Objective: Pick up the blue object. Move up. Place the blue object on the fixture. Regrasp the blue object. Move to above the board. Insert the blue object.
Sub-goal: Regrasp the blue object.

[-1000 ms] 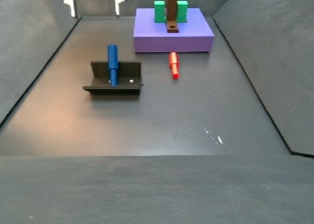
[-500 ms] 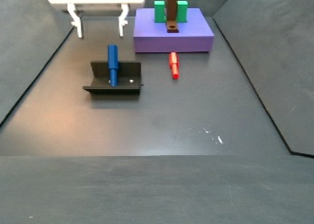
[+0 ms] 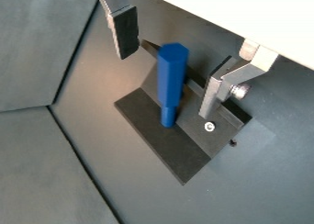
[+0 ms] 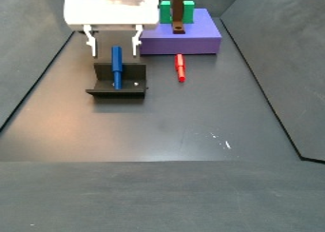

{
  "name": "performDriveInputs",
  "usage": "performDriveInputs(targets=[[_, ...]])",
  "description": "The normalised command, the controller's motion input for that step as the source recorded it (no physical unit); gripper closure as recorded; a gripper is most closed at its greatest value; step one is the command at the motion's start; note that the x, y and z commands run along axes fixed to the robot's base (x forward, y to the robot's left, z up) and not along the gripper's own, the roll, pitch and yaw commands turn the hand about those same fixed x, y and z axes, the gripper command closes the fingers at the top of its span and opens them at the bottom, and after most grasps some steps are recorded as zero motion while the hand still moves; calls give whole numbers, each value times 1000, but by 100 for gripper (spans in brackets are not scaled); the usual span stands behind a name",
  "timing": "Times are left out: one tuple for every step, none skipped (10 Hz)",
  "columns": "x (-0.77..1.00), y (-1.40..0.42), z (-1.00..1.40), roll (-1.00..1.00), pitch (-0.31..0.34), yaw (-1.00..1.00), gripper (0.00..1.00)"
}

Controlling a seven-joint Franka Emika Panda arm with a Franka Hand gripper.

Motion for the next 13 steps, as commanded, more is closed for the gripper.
performDriveInputs(targets=[[0, 0, -177, 163, 0, -171, 0], [0, 0, -91, 280, 0, -146, 0], [-17, 0, -31, 280, 0, -71, 0], [0, 0, 0, 54, 0, 0, 0], [0, 0, 0, 0, 0, 0, 0], [0, 0, 0, 0, 0, 0, 100], [0, 0, 0, 0, 0, 0, 100], [0, 0, 0, 0, 0, 0, 100], [0, 0, 0, 0, 0, 0, 100], [0, 0, 0, 0, 0, 0, 100], [0, 0, 0, 0, 0, 0, 100], [0, 0, 0, 0, 0, 0, 100], [0, 0, 0, 0, 0, 0, 100]])
